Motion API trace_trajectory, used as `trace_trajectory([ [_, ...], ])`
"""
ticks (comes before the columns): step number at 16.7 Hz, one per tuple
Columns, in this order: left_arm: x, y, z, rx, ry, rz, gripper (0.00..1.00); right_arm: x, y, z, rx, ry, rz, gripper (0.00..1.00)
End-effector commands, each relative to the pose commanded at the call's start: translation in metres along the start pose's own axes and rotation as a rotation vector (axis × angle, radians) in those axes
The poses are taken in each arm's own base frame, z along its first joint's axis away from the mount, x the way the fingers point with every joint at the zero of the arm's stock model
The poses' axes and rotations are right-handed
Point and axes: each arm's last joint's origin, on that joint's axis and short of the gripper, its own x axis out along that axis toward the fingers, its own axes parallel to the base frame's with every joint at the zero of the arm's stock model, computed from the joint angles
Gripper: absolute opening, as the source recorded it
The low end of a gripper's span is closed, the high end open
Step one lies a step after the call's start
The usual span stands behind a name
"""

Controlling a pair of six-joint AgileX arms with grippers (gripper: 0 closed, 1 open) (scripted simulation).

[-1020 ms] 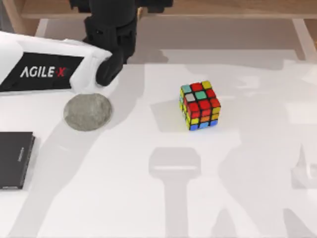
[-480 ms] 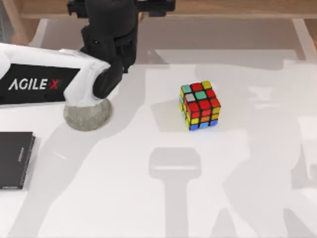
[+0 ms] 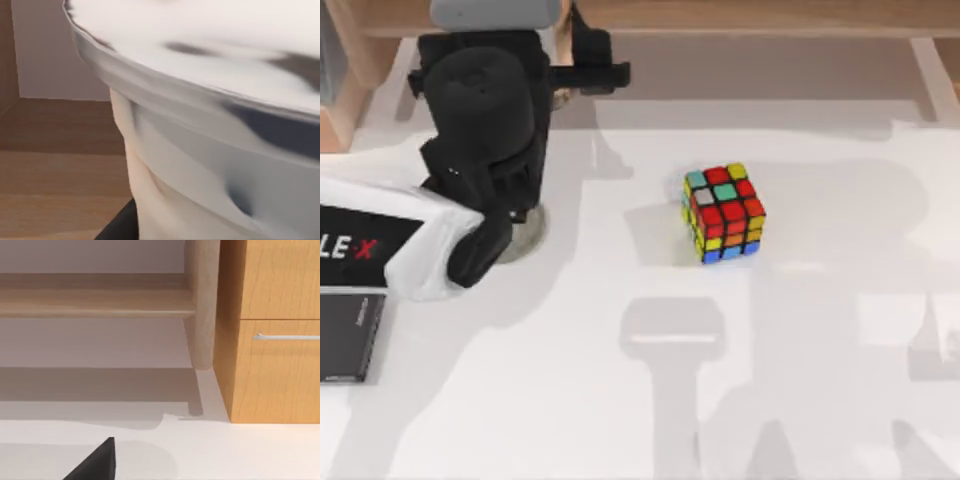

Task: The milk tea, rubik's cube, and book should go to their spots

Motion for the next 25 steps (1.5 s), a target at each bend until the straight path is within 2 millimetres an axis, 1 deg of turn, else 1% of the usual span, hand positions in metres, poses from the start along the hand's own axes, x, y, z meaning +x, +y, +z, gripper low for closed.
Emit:
trace_trajectory([
  [2, -0.002, 0.013, -0.008, 0.0, 0.005, -0.002, 0.0, 0.0, 0.0, 0.0, 0.0, 0.0, 0.0, 1.0],
  [3, -0.004, 0.021, -0.016, 0.007, 0.024, 0.004, 0.0, 0.0, 0.0, 0.0, 0.0, 0.0, 0.0, 1.0],
  [6, -0.019, 0.047, -0.05, 0.039, 0.118, 0.016, 0.0, 0.0, 0.0, 0.0, 0.0, 0.0, 0.0, 1.0],
  [7, -0.024, 0.054, -0.058, 0.045, 0.144, 0.012, 0.0, 0.0, 0.0, 0.0, 0.0, 0.0, 0.0, 1.0],
  [9, -0.031, 0.063, -0.066, 0.049, 0.173, -0.001, 0.0, 0.0, 0.0, 0.0, 0.0, 0.0, 0.0, 1.0],
  [15, -0.032, 0.063, -0.067, 0.052, 0.178, -0.007, 0.0, 0.0, 0.0, 0.0, 0.0, 0.0, 0.0, 1.0],
  [23, -0.032, 0.066, -0.094, 0.048, 0.174, -0.005, 0.0, 0.0, 0.0, 0.0, 0.0, 0.0, 0.0, 1.0],
  [25, -0.032, 0.067, -0.096, 0.049, 0.177, -0.005, 0.0, 0.0, 0.0, 0.0, 0.0, 0.0, 0.0, 1.0],
])
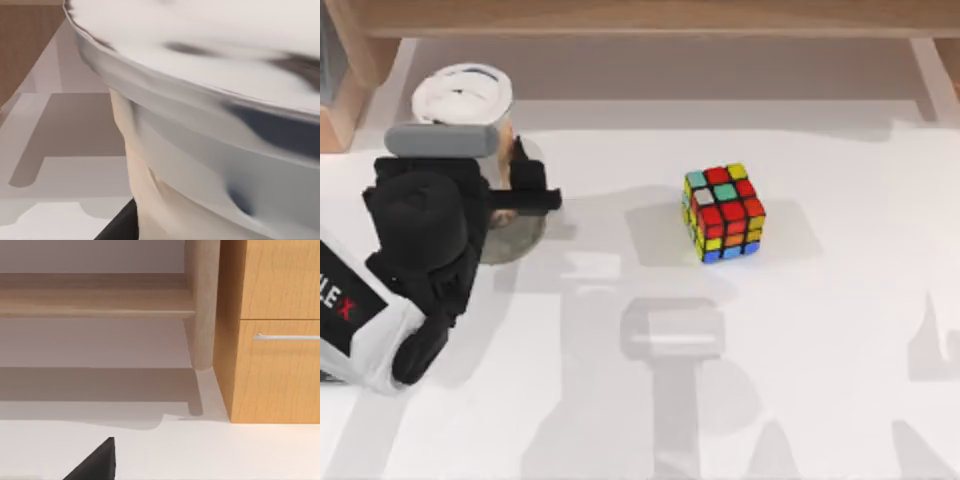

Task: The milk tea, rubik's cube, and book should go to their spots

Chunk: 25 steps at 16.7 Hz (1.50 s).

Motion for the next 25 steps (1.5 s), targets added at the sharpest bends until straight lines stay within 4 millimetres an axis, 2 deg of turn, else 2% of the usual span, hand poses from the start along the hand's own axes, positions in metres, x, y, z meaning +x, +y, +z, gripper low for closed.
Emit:
trace_trajectory([
  [2, 0.0, 0.0, 0.0, 0.0, 0.0, 0.0, 0.0, 0.0, 0.0, 0.0, 0.0, 0.0, 0.0, 1.0],
  [15, 0.0, 0.0, 0.0, 0.0, 0.0, 0.0, 0.98, 0.0, 0.0, 0.0, 0.0, 0.0, 0.0, 1.0],
  [25, -0.0011, -0.0009, 0.0008, -0.001, -0.004, -0.002, 1.0, 0.0, 0.0, 0.0, 0.0, 0.0, 0.0, 1.0],
])
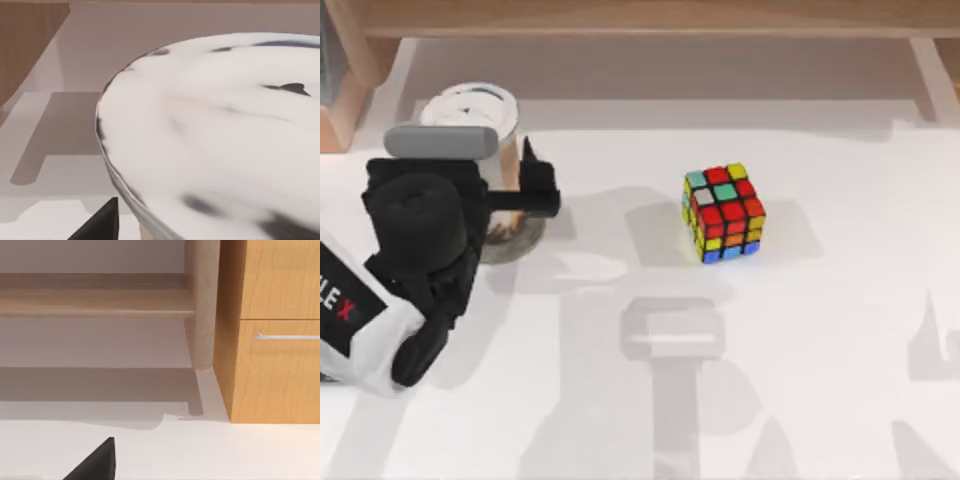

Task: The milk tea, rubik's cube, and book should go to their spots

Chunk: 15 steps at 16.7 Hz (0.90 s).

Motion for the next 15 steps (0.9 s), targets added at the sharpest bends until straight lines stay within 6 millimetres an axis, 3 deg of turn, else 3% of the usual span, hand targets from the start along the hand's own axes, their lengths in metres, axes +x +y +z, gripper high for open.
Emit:
trace_trajectory([
  [5, -0.027, 0.0, -0.005, 0.003, 0.008, 0.002, 1.0, 0.0, 0.0, 0.0, 0.0, 0.0, 0.0, 1.0],
  [10, -0.027, 0.001, -0.005, 0.002, 0.008, 0.004, 1.0, 0.0, 0.0, 0.0, 0.0, 0.0, 0.0, 1.0],
  [15, -0.04, 0.0, 0.021, 0.001, 0.006, 0.004, 1.0, 0.0, 0.0, 0.0, 0.0, 0.0, 0.0, 1.0],
])
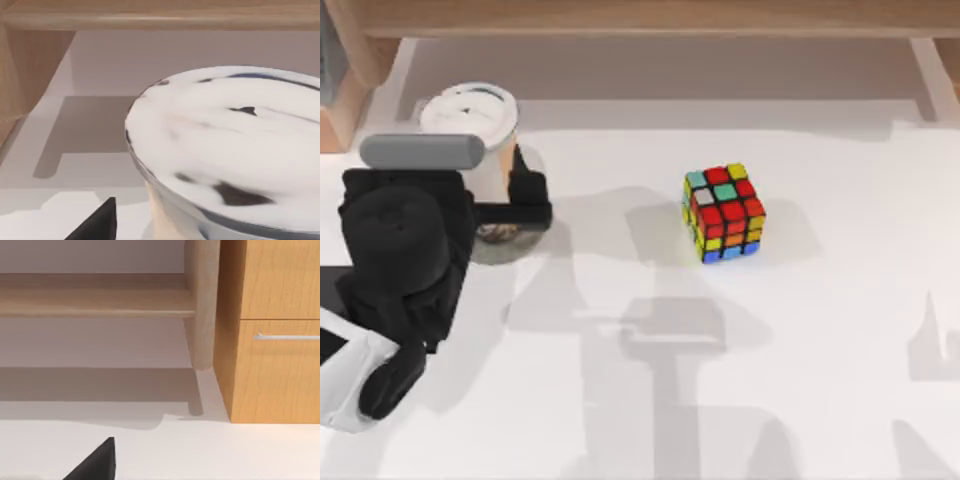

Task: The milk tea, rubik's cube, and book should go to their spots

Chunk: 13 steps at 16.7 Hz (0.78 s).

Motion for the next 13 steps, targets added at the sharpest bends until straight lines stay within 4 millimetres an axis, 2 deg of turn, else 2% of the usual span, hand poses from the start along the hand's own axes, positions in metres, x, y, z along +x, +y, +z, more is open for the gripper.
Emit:
trace_trajectory([
  [3, -0.011, 0.0, 0.016, 0.0, 0.0, 0.0, 1.0, 0.0, 0.0, 0.0, 0.0, 0.0, 0.0, 1.0],
  [6, -0.014, 0.0, 0.02, 0.001, 0.002, 0.0, 1.0, 0.0, 0.0, 0.0, 0.0, 0.0, 0.0, 1.0],
  [10, -0.011, 0.0, 0.023, -0.007, -0.008, 0.003, 1.0, 0.0, 0.0, 0.0, 0.0, 0.0, 0.0, 1.0],
  [13, 0.0, -0.009, 0.045, -0.053, -0.037, -0.007, 1.0, 0.0, 0.0, 0.0, 0.0, 0.0, 0.0, 1.0],
])
